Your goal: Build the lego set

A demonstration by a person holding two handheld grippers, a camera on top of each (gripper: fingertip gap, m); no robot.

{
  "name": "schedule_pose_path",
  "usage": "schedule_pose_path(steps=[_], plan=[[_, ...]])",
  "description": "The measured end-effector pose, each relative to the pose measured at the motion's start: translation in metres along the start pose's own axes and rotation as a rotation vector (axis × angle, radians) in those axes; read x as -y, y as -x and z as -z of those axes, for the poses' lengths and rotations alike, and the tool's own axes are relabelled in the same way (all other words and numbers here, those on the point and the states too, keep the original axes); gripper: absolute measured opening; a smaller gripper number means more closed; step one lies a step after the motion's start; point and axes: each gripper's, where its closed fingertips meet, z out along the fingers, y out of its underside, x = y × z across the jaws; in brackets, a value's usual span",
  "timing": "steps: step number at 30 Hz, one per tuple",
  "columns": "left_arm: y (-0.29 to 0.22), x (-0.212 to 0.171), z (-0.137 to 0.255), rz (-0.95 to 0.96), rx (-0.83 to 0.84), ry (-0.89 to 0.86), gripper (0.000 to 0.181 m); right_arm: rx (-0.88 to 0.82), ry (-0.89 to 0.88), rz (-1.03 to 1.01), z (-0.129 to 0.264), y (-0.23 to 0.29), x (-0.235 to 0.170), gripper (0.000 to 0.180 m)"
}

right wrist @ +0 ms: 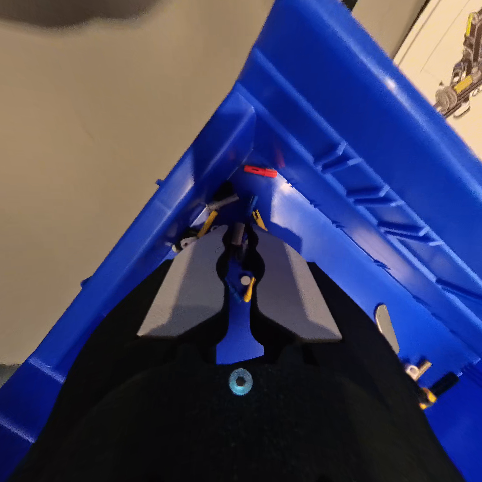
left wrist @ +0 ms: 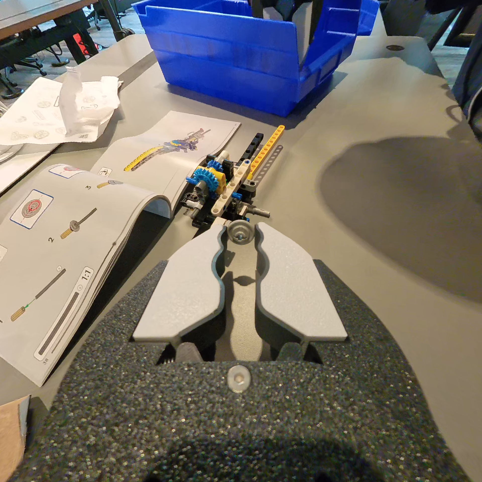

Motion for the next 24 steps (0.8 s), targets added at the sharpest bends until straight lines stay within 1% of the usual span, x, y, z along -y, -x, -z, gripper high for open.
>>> schedule_pose_path(steps=[8,14,19,24], plan=[[0.001,0.001,0.001,0.0,0.007,-0.006,0.019,-0.031,0.078,-0.028,-0.002,0.0,-0.006,0.006],[0.0,0.003,0.001,-0.008,0.007,-0.02,0.019,-0.106,0.032,-0.082,0.011,-0.004,0.006,0.006],[-0.005,0.013,0.007,-0.004,-0.011,-0.081,0.02,-0.233,-0.128,-0.17,0.041,-0.004,0.037,0.006],[-0.011,0.038,0.028,0.011,-0.021,-0.226,0.019,-0.368,-0.405,-0.218,0.079,0.006,0.093,0.005]])
